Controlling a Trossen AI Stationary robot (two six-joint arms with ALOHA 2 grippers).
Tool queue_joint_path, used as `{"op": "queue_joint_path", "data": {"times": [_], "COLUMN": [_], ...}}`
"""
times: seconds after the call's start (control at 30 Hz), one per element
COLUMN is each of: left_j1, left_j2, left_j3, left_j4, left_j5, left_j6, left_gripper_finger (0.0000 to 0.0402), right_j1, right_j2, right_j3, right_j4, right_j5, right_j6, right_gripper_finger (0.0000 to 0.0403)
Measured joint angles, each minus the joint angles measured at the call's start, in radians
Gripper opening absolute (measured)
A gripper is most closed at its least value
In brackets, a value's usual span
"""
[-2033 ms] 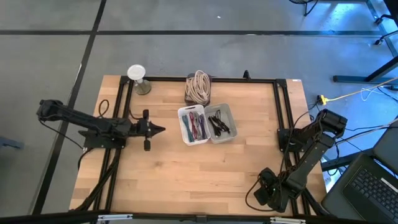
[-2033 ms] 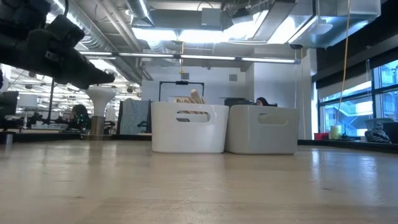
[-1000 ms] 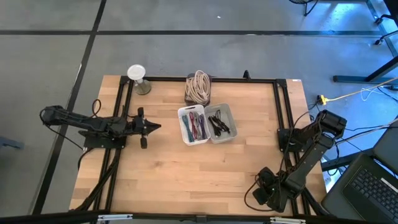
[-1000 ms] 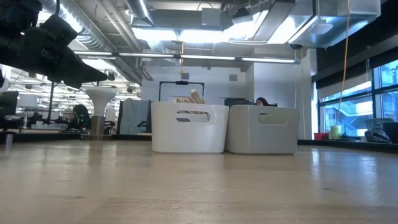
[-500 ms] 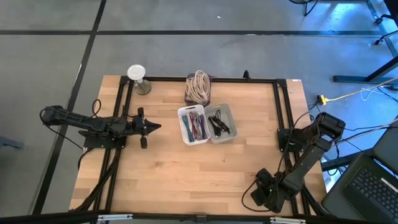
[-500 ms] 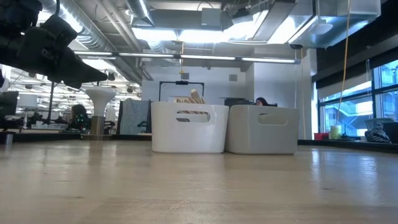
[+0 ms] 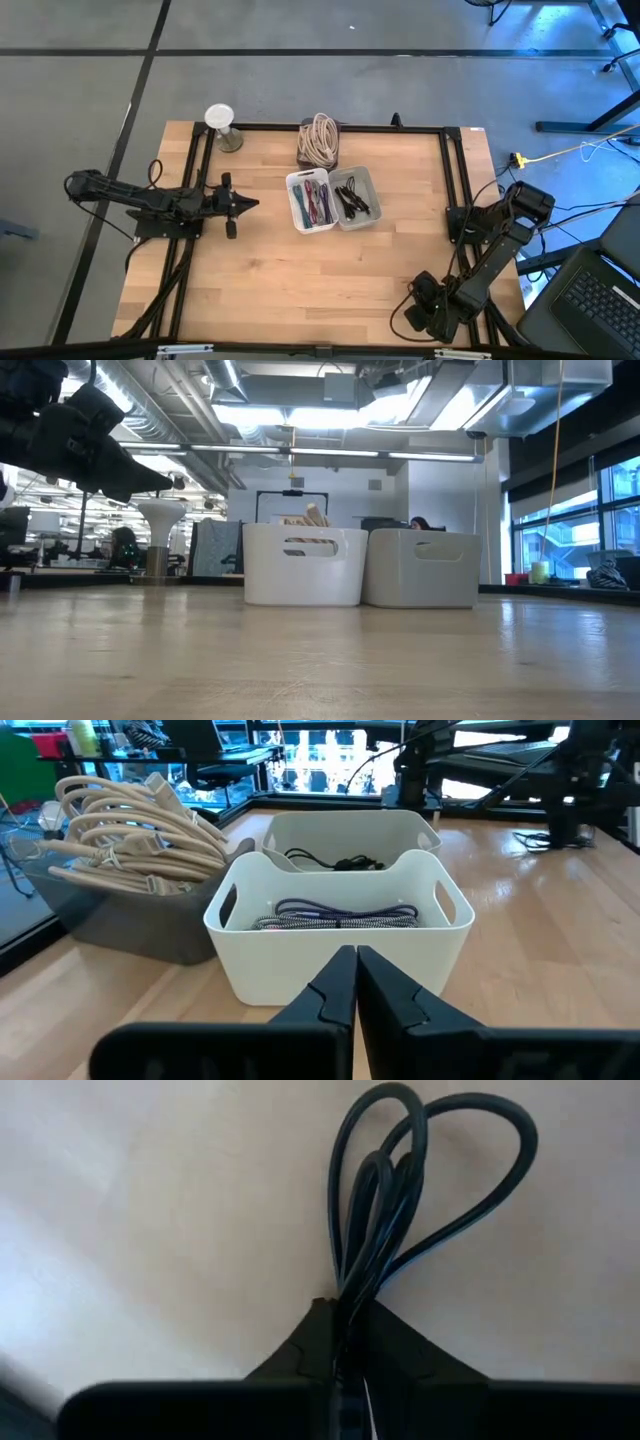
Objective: Pick & Place USB Port
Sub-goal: Put the black charger cable into the gray bin
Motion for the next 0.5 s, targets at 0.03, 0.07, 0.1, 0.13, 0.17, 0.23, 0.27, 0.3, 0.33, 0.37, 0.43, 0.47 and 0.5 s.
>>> {"op": "queue_joint_path", "data": {"times": [0.03, 0.07, 0.1, 0.13, 0.17, 0.23, 0.27, 0.3, 0.33, 0.37, 0.43, 0.47, 0.5], "left_j1": [0.000, 0.000, 0.000, 0.000, 0.000, 0.000, 0.000, 0.000, 0.000, 0.000, 0.000, 0.000, 0.000], "left_j2": [0.000, 0.000, 0.000, 0.000, 0.000, 0.000, 0.000, 0.000, 0.000, 0.000, 0.000, 0.002, 0.003], "left_j3": [0.000, 0.000, 0.000, 0.000, 0.000, 0.000, 0.000, 0.000, 0.000, 0.000, 0.000, 0.000, 0.000], "left_j4": [0.000, 0.000, 0.000, 0.000, 0.000, 0.000, 0.001, 0.001, 0.001, 0.001, 0.003, 0.004, 0.004], "left_j5": [0.000, 0.000, 0.000, 0.000, 0.000, 0.000, 0.000, 0.000, 0.000, 0.000, 0.000, 0.000, 0.000], "left_j6": [0.000, 0.000, 0.000, 0.000, 0.000, 0.000, 0.000, 0.000, 0.000, 0.000, 0.000, 0.000, 0.000], "left_gripper_finger": [0.0005, 0.0006, 0.0008, 0.0008, 0.0009, 0.0010, 0.0010, 0.0010, 0.0011, 0.0010, 0.0009, 0.0008, 0.0007], "right_j1": [-0.013, -0.031, -0.053, -0.077, -0.101, -0.159, -0.192, -0.230, -0.263, -0.297, -0.355, -0.385, -0.416], "right_j2": [-0.007, -0.015, -0.023, -0.029, -0.036, -0.065, -0.080, -0.099, -0.123, -0.150, -0.207, -0.239, -0.274], "right_j3": [-0.003, -0.007, -0.010, -0.010, -0.010, -0.010, -0.010, -0.010, -0.010, -0.007, 0.011, 0.025, 0.039], "right_j4": [-0.030, -0.062, -0.086, -0.097, -0.110, -0.163, -0.178, -0.193, -0.212, -0.229, -0.248, -0.254, -0.259], "right_j5": [0.014, 0.028, 0.034, 0.036, 0.036, 0.031, 0.031, 0.044, 0.067, 0.090, 0.144, 0.170, 0.198], "right_j6": [-0.019, -0.047, -0.081, -0.119, -0.162, -0.259, -0.305, -0.348, -0.388, -0.431, -0.520, -0.569, -0.618], "right_gripper_finger": [0.0031, 0.0031, 0.0031, 0.0031, 0.0031, 0.0031, 0.0031, 0.0031, 0.0031, 0.0031, 0.0031, 0.0031, 0.0031]}}
